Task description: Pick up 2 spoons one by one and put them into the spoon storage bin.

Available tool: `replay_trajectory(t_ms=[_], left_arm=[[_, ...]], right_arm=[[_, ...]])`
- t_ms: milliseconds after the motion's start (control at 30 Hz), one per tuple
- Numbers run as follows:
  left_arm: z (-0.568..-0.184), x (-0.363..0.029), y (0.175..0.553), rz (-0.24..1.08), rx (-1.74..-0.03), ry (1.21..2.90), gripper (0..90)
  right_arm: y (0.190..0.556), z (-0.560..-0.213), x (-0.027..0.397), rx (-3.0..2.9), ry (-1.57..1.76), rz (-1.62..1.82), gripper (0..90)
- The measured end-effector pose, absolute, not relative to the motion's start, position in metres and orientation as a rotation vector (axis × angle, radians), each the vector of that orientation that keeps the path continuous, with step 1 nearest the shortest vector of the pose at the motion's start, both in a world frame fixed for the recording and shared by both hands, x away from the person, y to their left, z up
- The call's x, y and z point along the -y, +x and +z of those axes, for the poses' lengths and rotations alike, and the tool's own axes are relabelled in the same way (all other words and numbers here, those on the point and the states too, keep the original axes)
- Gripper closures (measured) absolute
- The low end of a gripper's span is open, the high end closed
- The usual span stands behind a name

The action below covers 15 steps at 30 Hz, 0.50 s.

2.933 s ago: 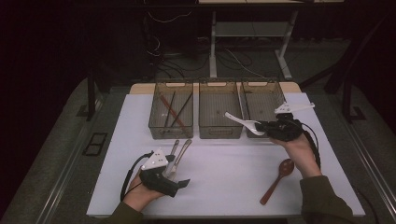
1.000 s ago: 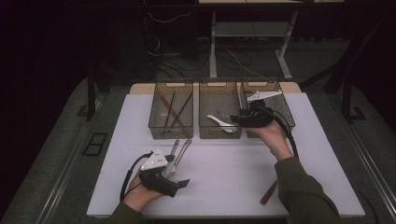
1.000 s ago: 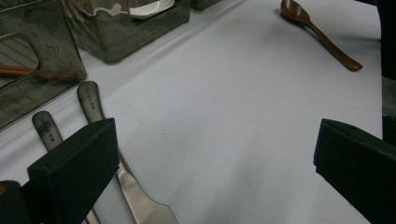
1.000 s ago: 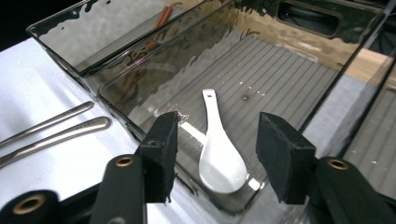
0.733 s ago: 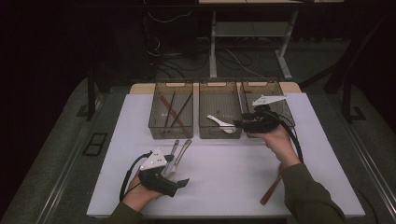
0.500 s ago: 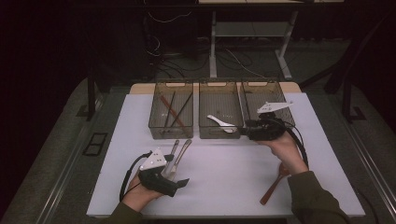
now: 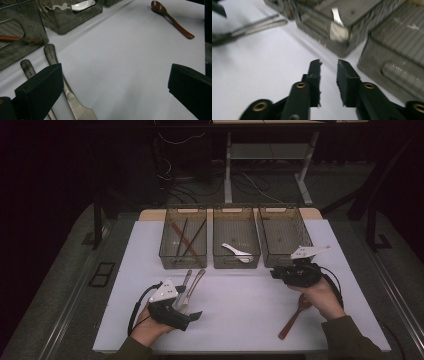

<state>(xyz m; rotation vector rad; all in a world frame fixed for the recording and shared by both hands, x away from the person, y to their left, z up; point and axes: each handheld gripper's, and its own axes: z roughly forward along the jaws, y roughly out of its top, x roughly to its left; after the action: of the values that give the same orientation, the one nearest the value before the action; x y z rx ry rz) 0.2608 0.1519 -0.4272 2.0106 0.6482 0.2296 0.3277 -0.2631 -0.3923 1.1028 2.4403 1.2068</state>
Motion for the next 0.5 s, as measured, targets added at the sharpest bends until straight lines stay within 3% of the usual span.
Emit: replay_trajectory(t_ms=[233, 500], left_arm=[[-0.427, -0.152, 0.262, 0.229, -0.638, 2.019, 0.0], [-0.428, -0.151, 0.261, 0.226, -0.643, 2.020, 0.0]], right_arm=[[0.307, -0.401, 0.283, -2.493, 1.093, 1.184, 88.5], [0.282, -0.405, 0.297, -2.529, 1.095, 1.153, 89.0]])
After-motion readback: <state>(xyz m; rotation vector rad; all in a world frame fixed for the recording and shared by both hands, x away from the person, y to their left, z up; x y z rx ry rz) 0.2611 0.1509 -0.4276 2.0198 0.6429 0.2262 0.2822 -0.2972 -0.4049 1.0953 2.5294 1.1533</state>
